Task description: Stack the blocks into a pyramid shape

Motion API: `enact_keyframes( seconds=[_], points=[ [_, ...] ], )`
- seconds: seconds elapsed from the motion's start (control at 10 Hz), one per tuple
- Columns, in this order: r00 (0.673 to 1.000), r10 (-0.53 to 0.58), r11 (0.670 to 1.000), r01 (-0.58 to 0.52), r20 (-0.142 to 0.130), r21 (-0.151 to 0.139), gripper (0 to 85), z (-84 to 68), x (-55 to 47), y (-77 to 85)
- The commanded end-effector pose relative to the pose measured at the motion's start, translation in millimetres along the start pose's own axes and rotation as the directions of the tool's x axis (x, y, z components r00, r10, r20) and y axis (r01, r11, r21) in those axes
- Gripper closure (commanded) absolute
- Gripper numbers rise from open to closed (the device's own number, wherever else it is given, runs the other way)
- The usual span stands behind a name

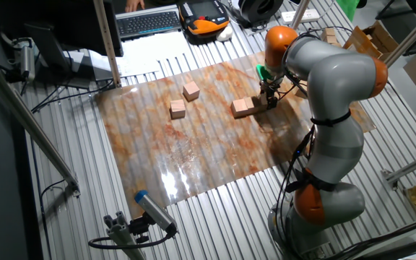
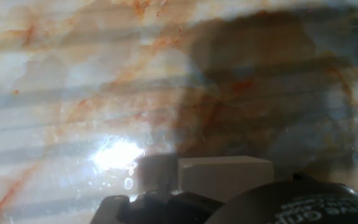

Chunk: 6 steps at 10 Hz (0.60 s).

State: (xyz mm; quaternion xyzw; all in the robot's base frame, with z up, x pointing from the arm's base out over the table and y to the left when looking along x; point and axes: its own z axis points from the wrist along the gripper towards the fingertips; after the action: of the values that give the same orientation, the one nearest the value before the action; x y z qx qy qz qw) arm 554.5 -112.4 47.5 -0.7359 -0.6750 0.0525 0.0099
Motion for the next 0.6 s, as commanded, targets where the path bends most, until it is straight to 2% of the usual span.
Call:
enact_keyframes(
  seconds=[0.0,0.1,0.5],
  points=[
    [1.0,-0.004,1.0,0.004,0.001,-0.001,0.0,0.0,-0.1,-0.2],
    [1.0,-0.006,1.0,0.006,0.0,-0.002,17.0,-0.1,-0.1,-0.2],
    [1.0,-0.004,1.0,0.004,-0.002,-0.004,17.0,1.6,1.7,-0.6]
  ],
)
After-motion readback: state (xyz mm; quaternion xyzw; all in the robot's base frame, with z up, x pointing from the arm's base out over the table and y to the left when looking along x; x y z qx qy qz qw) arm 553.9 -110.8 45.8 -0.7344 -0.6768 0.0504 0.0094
